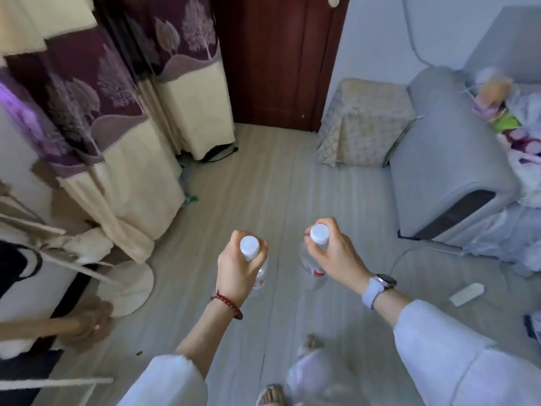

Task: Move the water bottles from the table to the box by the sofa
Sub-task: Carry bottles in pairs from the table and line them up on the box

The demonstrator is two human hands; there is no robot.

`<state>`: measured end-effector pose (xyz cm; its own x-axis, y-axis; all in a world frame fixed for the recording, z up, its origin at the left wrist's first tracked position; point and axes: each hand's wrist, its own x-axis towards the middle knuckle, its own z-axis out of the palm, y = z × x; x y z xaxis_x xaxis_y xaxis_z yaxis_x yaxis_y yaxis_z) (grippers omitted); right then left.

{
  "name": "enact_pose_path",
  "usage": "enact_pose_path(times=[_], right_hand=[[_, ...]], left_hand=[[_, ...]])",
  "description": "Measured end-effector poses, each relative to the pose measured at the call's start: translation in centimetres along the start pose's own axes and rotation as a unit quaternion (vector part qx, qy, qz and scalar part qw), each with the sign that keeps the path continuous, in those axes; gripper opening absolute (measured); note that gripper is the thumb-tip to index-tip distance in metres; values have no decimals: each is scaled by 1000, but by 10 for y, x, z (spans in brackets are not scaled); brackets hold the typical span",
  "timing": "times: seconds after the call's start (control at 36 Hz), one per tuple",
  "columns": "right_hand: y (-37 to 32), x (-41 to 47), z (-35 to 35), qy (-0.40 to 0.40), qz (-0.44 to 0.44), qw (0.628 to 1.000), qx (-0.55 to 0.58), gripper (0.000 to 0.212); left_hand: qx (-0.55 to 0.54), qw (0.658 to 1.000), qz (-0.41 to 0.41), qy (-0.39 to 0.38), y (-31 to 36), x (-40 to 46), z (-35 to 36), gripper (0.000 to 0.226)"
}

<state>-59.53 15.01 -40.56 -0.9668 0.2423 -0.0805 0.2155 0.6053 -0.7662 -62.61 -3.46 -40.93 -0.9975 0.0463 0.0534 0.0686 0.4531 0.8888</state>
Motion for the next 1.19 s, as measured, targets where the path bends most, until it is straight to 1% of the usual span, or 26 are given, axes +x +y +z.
enact_pose_path(times=[0.08,0.22,0.33,0.44,0.53,0.56,0.64,0.86,0.94,1.08,1.19], right_hand=[[19,64,-21,19,4,1000,-12,28],[55,180,-55,21,7,999,-31,32],[71,273,-87,14,12,999,-47,34],[77,362,-119,34,3,998,-56,33],[82,426,-140,41,-1,997,-63,32],[83,447,-146,46,0,997,-65,32],[90,509,-161,64,5,995,-76,33],[114,670,-191,123,33,986,-107,31],[121,719,-205,120,52,985,-111,34],[132,782,-236,145,80,982,-91,32],[145,831,-264,136,104,980,-101,34]], left_hand=[[7,1000,6,-26,9,64,36,20],[29,999,19,-42,25,173,104,21],[31,998,1,-48,47,261,156,24],[28,999,2,-24,76,345,196,23],[30,999,22,-22,93,407,222,31],[34,999,24,-29,97,429,231,32],[49,996,30,-63,106,492,259,26],[64,983,126,-117,116,659,336,18],[67,979,125,-149,122,711,362,19],[84,966,142,-198,141,785,407,18],[90,956,135,-244,158,828,448,27]])
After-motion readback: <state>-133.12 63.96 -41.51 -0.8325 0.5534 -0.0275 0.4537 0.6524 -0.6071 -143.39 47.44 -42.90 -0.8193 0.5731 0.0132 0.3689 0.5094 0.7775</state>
